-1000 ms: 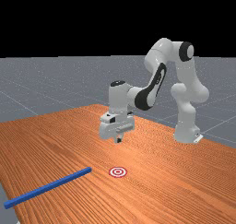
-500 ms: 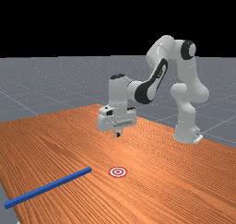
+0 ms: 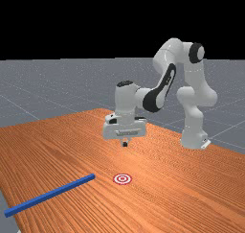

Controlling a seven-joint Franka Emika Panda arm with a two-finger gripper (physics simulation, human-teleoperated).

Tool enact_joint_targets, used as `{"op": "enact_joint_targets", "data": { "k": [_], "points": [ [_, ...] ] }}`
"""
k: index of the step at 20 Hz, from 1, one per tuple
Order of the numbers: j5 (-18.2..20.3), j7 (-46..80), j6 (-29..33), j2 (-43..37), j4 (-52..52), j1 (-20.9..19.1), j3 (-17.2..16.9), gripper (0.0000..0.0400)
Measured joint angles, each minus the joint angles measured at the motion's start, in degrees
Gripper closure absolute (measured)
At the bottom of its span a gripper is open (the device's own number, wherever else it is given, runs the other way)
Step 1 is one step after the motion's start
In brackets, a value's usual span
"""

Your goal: Pull the pivot to the target area

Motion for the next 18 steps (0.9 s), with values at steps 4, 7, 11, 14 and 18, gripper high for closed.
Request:
{"op": "enact_joint_targets", "data": {
  "k": [4,7,11,14,18],
  "points": [
    [0.97,9.19,-1.45,2.43,3.81,1.65,-1.33,0.04],
    [1.25,8.55,-3.42,5.71,9.09,1.48,-1.37,0.04],
    [2.0,12.82,-3.83,8.53,12.24,2.08,-2.21,0.04],
    [2.55,17.04,-4.5,9.18,13.49,2.68,-2.97,0.04],
    [3.51,24.48,-5.39,10.53,15.61,3.73,-4.32,0.04]
  ]
}}
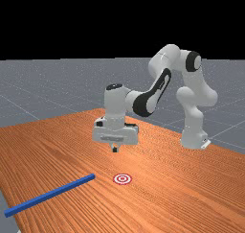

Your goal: Pull the pivot to the target area

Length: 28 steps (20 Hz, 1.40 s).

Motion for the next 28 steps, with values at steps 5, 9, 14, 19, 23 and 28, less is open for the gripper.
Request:
{"op": "enact_joint_targets", "data": {
  "k": [5,9,14,19,23,28],
  "points": [
    [0.34,2.78,-0.45,-0.01,0.35,0.32,-0.57,0.04],
    [3.45,23.57,-3.67,4.52,7.59,2.69,-4.16,0.04],
    [4.28,26.77,-6.68,8.95,14.94,2.33,-4.68,0.04],
    [6.78,39.46,-6.93,9.39,15.02,2.45,-7.73,0.04],
    [8.39,47.55,-10.43,13.95,22.87,0.95,-9.08,0.04],
    [10.27,54.58,-13.4,18.15,29.73,-1.59,-10.5,0.04]
  ]
}}
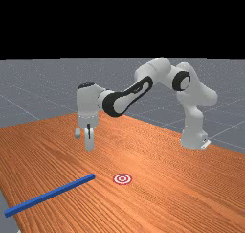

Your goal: Pull the pivot to the target area

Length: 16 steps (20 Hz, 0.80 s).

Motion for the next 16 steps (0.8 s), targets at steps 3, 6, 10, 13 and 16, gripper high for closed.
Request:
{"op": "enact_joint_targets", "data": {
  "k": [3,6,10,13,16],
  "points": [
    [-1.37,-13.05,-0.19,0.26,0.87,-3.23,1.48,0.04],
    [-2.01,-18.29,0.51,0.45,0.64,-3.98,2.29,0.0147],
    [-4.4,-21.71,2.15,0.9,-0.11,-3.46,1.71,0.002],
    [-4.88,-21.23,4.6,1.73,-1.25,-2.89,1.25,0.0004],
    [-7.32,-18.59,8.1,4.32,-1.89,-0.87,-1.0,0.0]
  ]
}}
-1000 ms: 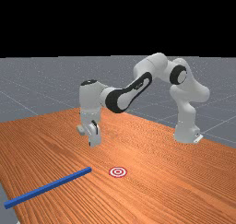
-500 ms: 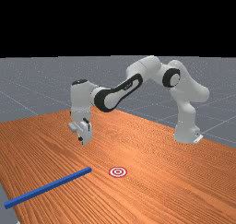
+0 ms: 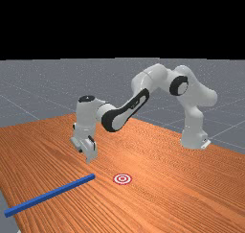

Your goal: Pull the pivot to the target area

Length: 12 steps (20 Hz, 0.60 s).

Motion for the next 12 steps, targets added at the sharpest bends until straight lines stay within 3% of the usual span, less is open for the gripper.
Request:
{"op": "enact_joint_targets", "data": {
  "k": [2,4,5,6,11,12],
  "points": [
    [-0.55,1.05,1.9,2.14,0.18,0.66,-0.69,0.0],
    [2.64,-2.23,2.52,1.77,-1.28,-1.37,2.41,0.0],
    [3.14,-3.13,-1.4,3.41,2.49,-2.61,3.24,0.0],
    [3.92,-1.54,1.31,2.49,0.2,-2.54,2.85,0.0],
    [2.95,-4.09,1.85,3.55,1.27,-4.23,2.14,0.0],
    [3.03,-8.03,2.28,2.96,0.33,-4.77,3.53,0.0]
  ]
}}
